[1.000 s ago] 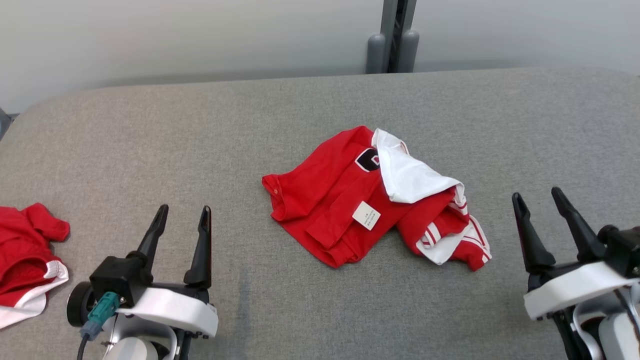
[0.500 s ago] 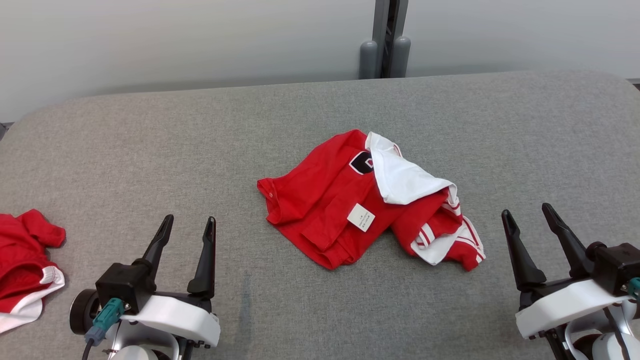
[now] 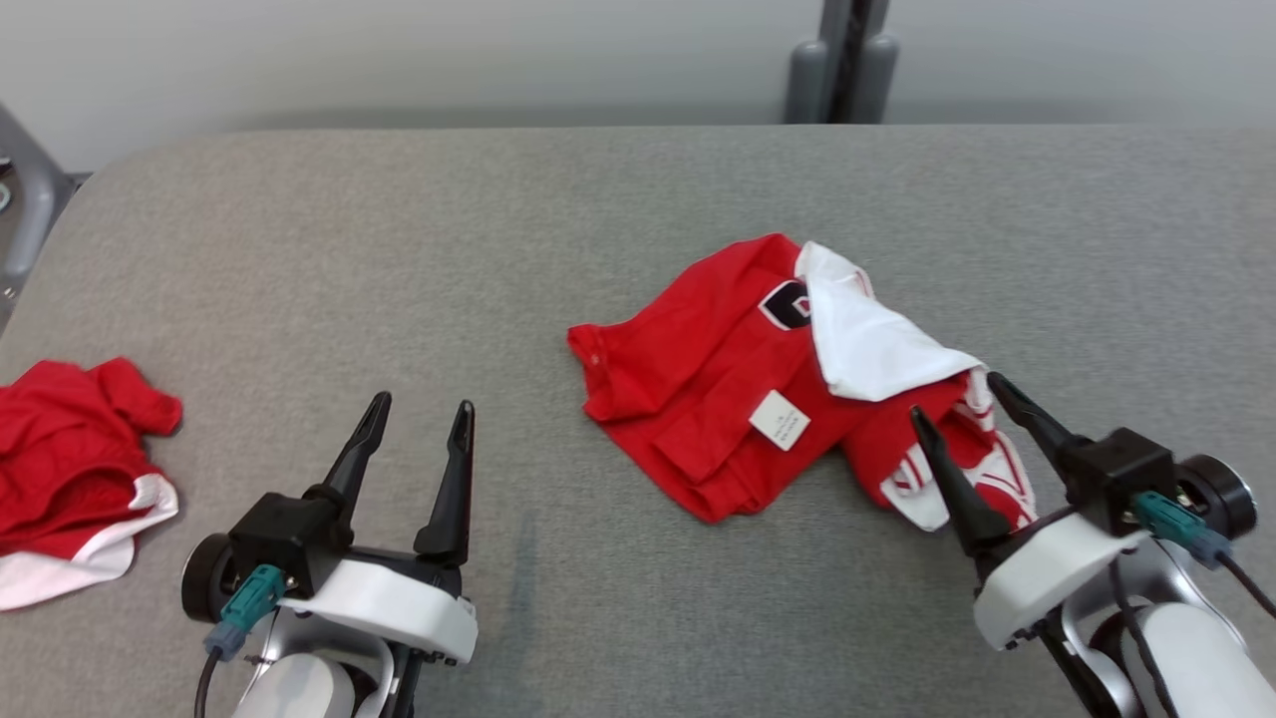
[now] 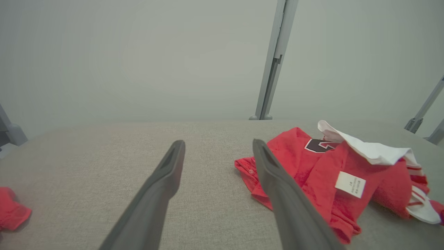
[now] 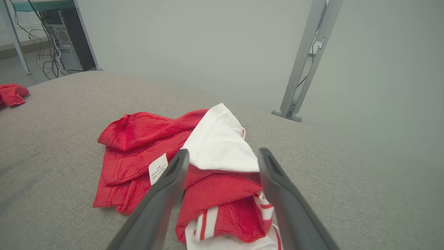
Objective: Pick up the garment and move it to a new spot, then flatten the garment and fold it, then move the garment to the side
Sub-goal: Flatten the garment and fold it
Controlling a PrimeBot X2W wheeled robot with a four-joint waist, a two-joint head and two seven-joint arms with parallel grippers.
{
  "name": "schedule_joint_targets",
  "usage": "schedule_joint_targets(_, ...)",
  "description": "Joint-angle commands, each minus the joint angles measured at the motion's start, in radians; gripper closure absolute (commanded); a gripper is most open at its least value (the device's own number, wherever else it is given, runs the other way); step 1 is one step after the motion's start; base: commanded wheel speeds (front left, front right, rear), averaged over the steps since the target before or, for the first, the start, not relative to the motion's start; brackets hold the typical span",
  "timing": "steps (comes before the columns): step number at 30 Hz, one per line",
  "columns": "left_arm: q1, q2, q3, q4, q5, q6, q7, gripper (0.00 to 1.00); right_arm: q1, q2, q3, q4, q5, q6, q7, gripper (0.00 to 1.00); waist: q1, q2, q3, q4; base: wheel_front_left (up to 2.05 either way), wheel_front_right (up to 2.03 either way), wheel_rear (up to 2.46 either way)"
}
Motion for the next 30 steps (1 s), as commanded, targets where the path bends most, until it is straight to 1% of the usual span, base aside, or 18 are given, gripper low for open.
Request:
schedule_joint_targets(1,-0.019,0.000,0.002,0.004,0.005,-0.004,-0.007,0.00,-0.015,-0.008,0.009,0.007,-0.003,-0.001,0.005,0.00,0.0000,0.0000,0.027,0.033,0.00,0.00,0.00)
schedule_joint_targets(6,-0.056,-0.028,-0.017,0.032,0.004,-0.021,-0.026,0.00,-0.080,-0.044,0.097,0.067,-0.010,-0.001,0.046,0.00,0.0000,0.0000,0.067,0.093,0.00,0.00,0.00)
schedule_joint_targets(9,-0.072,-0.042,-0.026,0.052,0.001,-0.030,-0.038,0.00,-0.115,-0.054,0.121,0.101,-0.018,-0.001,0.064,0.00,0.0000,0.0000,0.086,0.123,0.00,0.00,0.00)
schedule_joint_targets(12,-0.080,-0.054,-0.028,0.069,-0.003,-0.035,-0.050,0.00,-0.141,-0.056,0.112,0.128,-0.040,-0.001,0.079,0.00,0.0000,0.0000,0.101,0.137,0.00,0.00,0.00)
schedule_joint_targets(13,-0.084,-0.057,-0.028,0.074,-0.004,-0.037,-0.054,0.00,-0.148,-0.054,0.104,0.136,-0.054,-0.001,0.087,0.09,0.0000,0.0000,0.105,0.140,0.00,0.00,0.00)
schedule_joint_targets(14,-0.086,-0.059,-0.028,0.078,-0.005,-0.039,-0.057,0.00,-0.151,-0.050,0.098,0.144,-0.056,-0.001,0.091,0.62,0.0000,0.0000,0.108,0.140,0.00,0.00,0.00)
schedule_joint_targets(15,-0.088,-0.060,-0.026,0.082,-0.005,-0.038,-0.059,0.00,-0.155,-0.043,0.090,0.148,-0.059,-0.001,0.091,0.85,0.0000,0.0000,0.111,0.140,0.00,0.00,0.00)
schedule_joint_targets(16,-0.089,-0.060,-0.025,0.086,-0.006,-0.038,-0.062,0.00,-0.160,-0.042,0.081,0.147,-0.066,-0.001,0.087,1.00,0.0000,0.0000,0.114,0.139,0.00,0.00,0.00)
schedule_joint_targets(19,-0.094,-0.061,-0.021,0.096,-0.005,-0.039,-0.068,0.00,-0.169,-0.031,0.046,0.126,-0.060,-0.001,0.067,1.00,0.0000,0.0000,0.121,0.127,0.00,0.00,0.00)
schedule_joint_targets(23,-0.100,-0.055,-0.016,0.103,-0.003,-0.038,-0.073,0.00,-0.164,-0.016,-0.025,0.057,-0.039,-0.001,0.038,1.00,0.0000,0.0000,0.122,0.097,0.00,0.00,0.00)
schedule_joint_targets(29,-0.108,-0.044,-0.013,0.103,0.000,-0.036,-0.075,0.00,-0.103,0.005,-0.236,-0.064,-0.030,-0.001,0.043,1.00,0.0000,0.0000,0.118,0.053,0.00,0.00,0.00)
schedule_joint_targets(30,-0.109,-0.040,-0.011,0.101,-0.001,-0.035,-0.075,0.00,-0.069,0.019,-0.306,-0.093,-0.032,-0.001,0.054,1.00,0.0000,0.0000,0.117,0.042,0.00,0.00,0.00)
